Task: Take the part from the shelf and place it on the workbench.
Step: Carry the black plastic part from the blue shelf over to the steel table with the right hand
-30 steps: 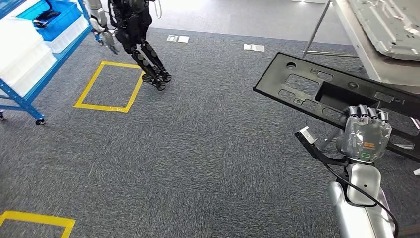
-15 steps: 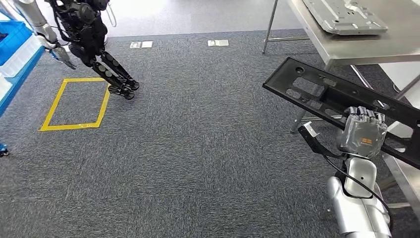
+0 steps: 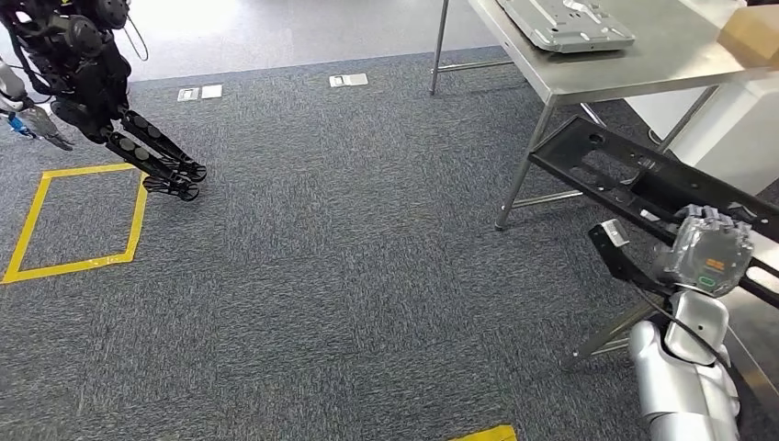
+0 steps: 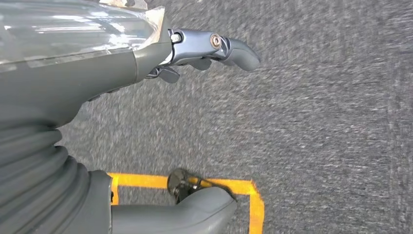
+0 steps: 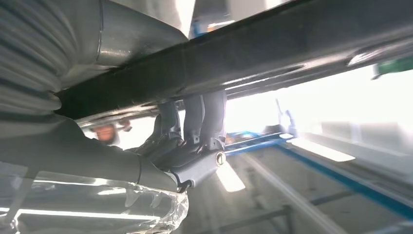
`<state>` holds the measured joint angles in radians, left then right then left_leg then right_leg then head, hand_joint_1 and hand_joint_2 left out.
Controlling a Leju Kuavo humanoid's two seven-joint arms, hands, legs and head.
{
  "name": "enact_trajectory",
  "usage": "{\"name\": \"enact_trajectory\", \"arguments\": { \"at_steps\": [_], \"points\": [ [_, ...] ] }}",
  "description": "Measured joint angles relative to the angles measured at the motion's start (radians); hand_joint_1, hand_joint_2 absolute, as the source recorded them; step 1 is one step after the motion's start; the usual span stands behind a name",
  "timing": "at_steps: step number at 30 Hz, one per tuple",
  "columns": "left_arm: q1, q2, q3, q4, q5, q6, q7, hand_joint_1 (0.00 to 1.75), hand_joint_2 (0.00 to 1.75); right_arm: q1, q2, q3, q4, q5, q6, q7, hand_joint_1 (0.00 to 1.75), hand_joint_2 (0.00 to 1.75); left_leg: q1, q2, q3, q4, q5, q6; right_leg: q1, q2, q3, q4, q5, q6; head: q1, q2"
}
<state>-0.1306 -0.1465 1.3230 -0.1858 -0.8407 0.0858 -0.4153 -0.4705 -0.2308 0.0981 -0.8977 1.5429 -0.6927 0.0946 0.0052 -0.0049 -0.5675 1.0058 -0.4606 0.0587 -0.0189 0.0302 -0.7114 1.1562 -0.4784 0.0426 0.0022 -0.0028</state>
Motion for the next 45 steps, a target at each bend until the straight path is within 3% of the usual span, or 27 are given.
{"name": "enact_trajectory", "arguments": {
  "at_steps": [2, 3, 4, 6, 8, 9, 11, 13, 15, 17, 18, 19, 20, 22, 24, 26, 28, 30, 32, 33, 34, 35, 37, 39, 42, 43, 45],
  "points": [
    [0.0, 0.003, 0.0, 0.0, -0.004, -0.004, 0.002, 0.0, 1.75, -0.007, -0.002, -0.026, 0.028, 0.011, 0.0, 0.005, 1.75, 1.75, -0.003, 0.026, -0.002, 0.0, 0.0, 0.001, 0.0, -0.013, -0.05, 0.112, -0.037, 0.001, 0.002, 0.0],
    [0.0, 0.003, 0.0, 0.0, -0.005, -0.006, 0.002, 0.0, 1.75, -0.008, -0.005, -0.038, 0.042, 0.016, 0.0, 0.012, 1.75, 1.75, -0.004, 0.039, -0.003, 0.0, 0.0, 0.001, -0.001, -0.018, -0.051, 0.122, -0.037, 0.005, 0.002, 0.0],
    [-0.001, 0.003, 0.0, 0.0, -0.005, -0.008, 0.002, 0.0, 1.75, -0.008, -0.007, -0.048, 0.056, 0.019, 0.0, 0.02, 1.75, 1.75, -0.004, 0.051, -0.003, 0.001, -0.001, 0.0, -0.001, -0.024, -0.032, 0.092, -0.023, 0.012, 0.002, 0.0],
    [-0.002, 0.002, 0.0, 0.0, -0.005, -0.01, 0.003, 0.0, 1.75, -0.016, -0.016, -0.058, 0.079, 0.022, 0.0, 0.046, 1.75, 1.75, -0.007, 0.074, -0.002, 0.002, -0.004, -0.004, 0.001, -0.069, 0.05, -0.049, 0.019, 0.021, 0.003, 0.0],
    [-0.004, 0.003, 0.0, 0.0, -0.006, -0.012, 0.003, 0.0, 1.75, -0.036, -0.025, -0.06, 0.108, 0.024, 0.0, 0.073, 1.75, 1.75, -0.014, 0.098, 0.0, 0.004, -0.01, -0.013, 0.008, -0.106, 0.103, -0.147, 0.047, 0.016, 0.002, 0.0],
    [-0.005, 0.003, 0.0, 0.0, -0.006, -0.013, 0.003, 0.0, 1.75, -0.046, -0.03, -0.061, 0.127, 0.024, 0.0, 0.084, 1.75, 1.75, -0.018, 0.111, 0.002, 0.005, -0.013, -0.017, 0.012, -0.108, 0.108, -0.159, 0.051, 0.011, 0.001, 0.0],
    [-0.009, 0.004, -0.002, 0.0, -0.007, -0.018, 0.002, 0.0, 1.75, -0.057, -0.046, -0.064, 0.166, 0.025, 0.0, 0.1, 1.75, 1.75, -0.016, 0.128, 0.006, 0.008, -0.02, -0.027, 0.008, -0.082, 0.106, -0.16, 0.056, 0.001, -0.003, 0.0],
    [-0.012, 0.003, -0.004, 0.0, -0.009, -0.023, 0.0, 0.0, 1.75, -0.067, -0.063, -0.072, 0.2, 0.025, 0.0, 0.11, 1.75, 1.75, -0.009, 0.092, -0.006, 0.046, -0.051, -0.038, -0.001, -0.059, 0.107, -0.162, 0.059, -0.01, -0.003, 0.0],
    [-0.012, 0.002, -0.004, 0.0, -0.009, -0.024, -0.001, 0.0, 1.75, -0.083, -0.072, -0.079, 0.231, 0.025, 0.0, 0.115, 1.75, 1.75, -0.004, 0.031, -0.056, 0.16, -0.115, -0.045, -0.004, -0.035, 0.107, -0.162, 0.062, -0.02, -0.004, 0.0],
    [-0.012, 0.002, -0.004, 0.0, -0.009, -0.025, -0.002, 0.0, 1.75, -0.094, -0.076, -0.086, 0.264, 0.025, 0.0, 0.115, 1.75, 1.75, -0.002, 0.009, -0.118, 0.282, -0.159, -0.047, -0.001, -0.009, 0.105, -0.162, 0.064, -0.025, -0.005, 0.0],
    [-0.012, 0.002, -0.004, 0.0, -0.008, -0.026, -0.003, 0.0, 1.75, -0.096, -0.078, -0.09, 0.28, 0.025, 0.0, 0.115, 1.75, 1.75, -0.002, 0.005, -0.132, 0.301, -0.154, -0.045, 0.0, 0.006, 0.105, -0.161, 0.064, -0.025, -0.005, 0.0],
    [-0.012, 0.002, -0.004, 0.0, -0.008, -0.028, -0.003, 0.0, 1.75, -0.096, -0.08, -0.095, 0.292, 0.025, 0.0, 0.115, 1.75, 1.75, -0.002, 0.001, -0.128, 0.282, -0.13, -0.042, 0.001, 0.019, 0.106, -0.161, 0.064, -0.025, -0.005, 0.0],
    [-0.012, 0.002, -0.004, 0.0, -0.007, -0.029, -0.004, 0.0, 1.75, -0.097, -0.082, -0.1, 0.303, 0.025, 0.0, 0.115, 1.75, 1.75, -0.002, -0.006, -0.106, 0.228, -0.094, -0.037, 0.001, 0.033, 0.106, -0.161, 0.065, -0.025, -0.005, 0.0],
    [-0.012, 0.003, -0.004, 0.0, -0.007, -0.029, -0.006, 0.0, 1.75, -0.101, -0.086, -0.105, 0.316, 0.025, 0.0, 0.115, 1.75, 1.75, 0.0, -0.046, -0.047, 0.093, -0.027, -0.027, 0.003, 0.059, 0.104, -0.159, 0.066, -0.022, -0.004, 0.0],
    [-0.013, 0.005, -0.004, 0.0, -0.006, -0.029, -0.007, 0.0, 1.75, -0.107, -0.088, -0.107, 0.329, 0.025, 0.0, 0.117, 1.75, 1.75, -0.001, -0.069, -0.016, 0.026, -0.006, -0.021, 0.004, 0.083, 0.098, -0.158, 0.07, -0.015, -0.004, 0.0],
    [-0.017, 0.005, -0.004, 0.0, -0.004, -0.031, -0.009, 0.0, 1.75, -0.11, -0.093, -0.107, 0.347, 0.026, 0.0, 0.124, 1.75, 1.75, -0.006, -0.05, -0.011, 0.017, -0.004, -0.014, 0.004, 0.103, 0.09, -0.161, 0.076, -0.003, -0.004, 0.0],
    [-0.023, 0.003, -0.004, 0.0, 0.0, -0.033, -0.011, 0.0, 1.75, -0.114, -0.101, -0.108, 0.367, 0.026, 0.0, 0.135, 1.75, 1.75, -0.006, -0.027, -0.009, 0.005, 0.006, -0.001, 0.006, 0.073, 0.069, -0.134, 0.063, 0.002, -0.002, 0.0],
    [-0.026, 0.004, -0.004, -0.001, 0.005, -0.034, -0.014, 0.0, 1.75, -0.126, -0.104, -0.108, 0.393, 0.026, 0.0, 0.145, 1.75, 1.75, -0.006, -0.003, -0.009, -0.002, 0.012, 0.009, 0.006, 0.014, 0.017, -0.031, 0.015, -0.003, 0.003, 0.0],
    [-0.025, 0.005, -0.003, -0.001, 0.009, -0.034, -0.015, 0.0, 1.75, -0.137, -0.102, -0.108, 0.42, 0.026, 0.0, 0.154, 1.75, 1.75, -0.007, 0.022, -0.011, -0.002, 0.012, 0.011, 0.004, -0.011, -0.044, 0.098, -0.032, -0.002, 0.006, 0.0],
    [-0.025, 0.006, -0.003, -0.001, 0.011, -0.035, -0.016, 0.0, 1.75, -0.138, -0.101, -0.108, 0.433, 0.026, 0.0, 0.157, 1.75, 1.75, -0.007, 0.034, -0.012, -0.001, 0.011, 0.01, 0.0, -0.016, -0.056, 0.127, -0.037, 0.004, 0.006, 0.0],
    [-0.025, 0.005, -0.003, -0.001, 0.012, -0.035, -0.016, 0.0, 1.75, -0.139, -0.101, -0.109, 0.445, 0.026, 0.0, 0.16, 1.75, 1.75, -0.006, 0.045, -0.012, -0.001, 0.01, 0.009, -0.005, -0.022, -0.048, 0.117, -0.029, 0.014, 0.006, 0.0],
    [-0.025, 0.005, -0.003, -0.001, 0.013, -0.035, -0.016, 0.0, 1.75, -0.141, -0.101, -0.111, 0.456, 0.026, 0.0, 0.162, 1.75, 1.75, -0.005, 0.057, -0.012, 0.001, 0.009, 0.006, -0.01, -0.032, -0.019, 0.065, -0.008, 0.026, 0.006, 0.0],
    [-0.025, 0.006, -0.003, -0.002, 0.014, -0.035, -0.016, 0.0, 1.75, -0.154, -0.102, -0.117, 0.477, 0.026, 0.001, 0.166, 1.75, 1.75, -0.007, 0.079, -0.012, 0.008, 0.001, -0.005, -0.014, -0.08, 0.059, -0.074, 0.036, 0.043, 0.009, 0.0],
    [-0.025, 0.009, -0.003, -0.002, 0.014, -0.034, -0.017, 0.0, 1.75, -0.168, -0.102, -0.124, 0.496, 0.024, 0.004, 0.171, 1.75, 1.75, -0.014, 0.099, -0.01, 0.014, -0.007, -0.017, -0.008, -0.105, 0.097, -0.144, 0.054, 0.037, 0.006, 0.0],
    [-0.026, 0.009, -0.003, -0.003, 0.014, -0.032, -0.017, 0.0, 1.75, -0.17, -0.107, -0.132, 0.514, 0.022, 0.005, 0.177, 1.75, 1.75, -0.014, 0.122, -0.005, 0.015, -0.013, -0.025, -0.006, -0.079, 0.096, -0.146, 0.056, 0.02, 0.0, 0.0],
    [-0.027, 0.009, -0.003, -0.002, 0.014, -0.032, -0.017, 0.0, 1.75, -0.17, -0.109, -0.134, 0.517, 0.021, 0.005, 0.177, 1.75, 1.75, -0.01, 0.115, -0.005, 0.019, -0.018, -0.03, -0.009, -0.07, 0.096, -0.146, 0.057, 0.014, 0.0, 0.0],
    [-0.027, 0.008, -0.003, -0.002, 0.014, -0.032, -0.018, 0.0, 1.75, -0.175, -0.115, -0.14, 0.524, 0.018, 0.007, 0.179, 1.75, 1.75, -0.002, 0.067, -0.025, 0.07, -0.054, -0.04, -0.015, -0.049, 0.098, -0.147, 0.06, -0.003, -0.002, 0.0]
  ]
}}
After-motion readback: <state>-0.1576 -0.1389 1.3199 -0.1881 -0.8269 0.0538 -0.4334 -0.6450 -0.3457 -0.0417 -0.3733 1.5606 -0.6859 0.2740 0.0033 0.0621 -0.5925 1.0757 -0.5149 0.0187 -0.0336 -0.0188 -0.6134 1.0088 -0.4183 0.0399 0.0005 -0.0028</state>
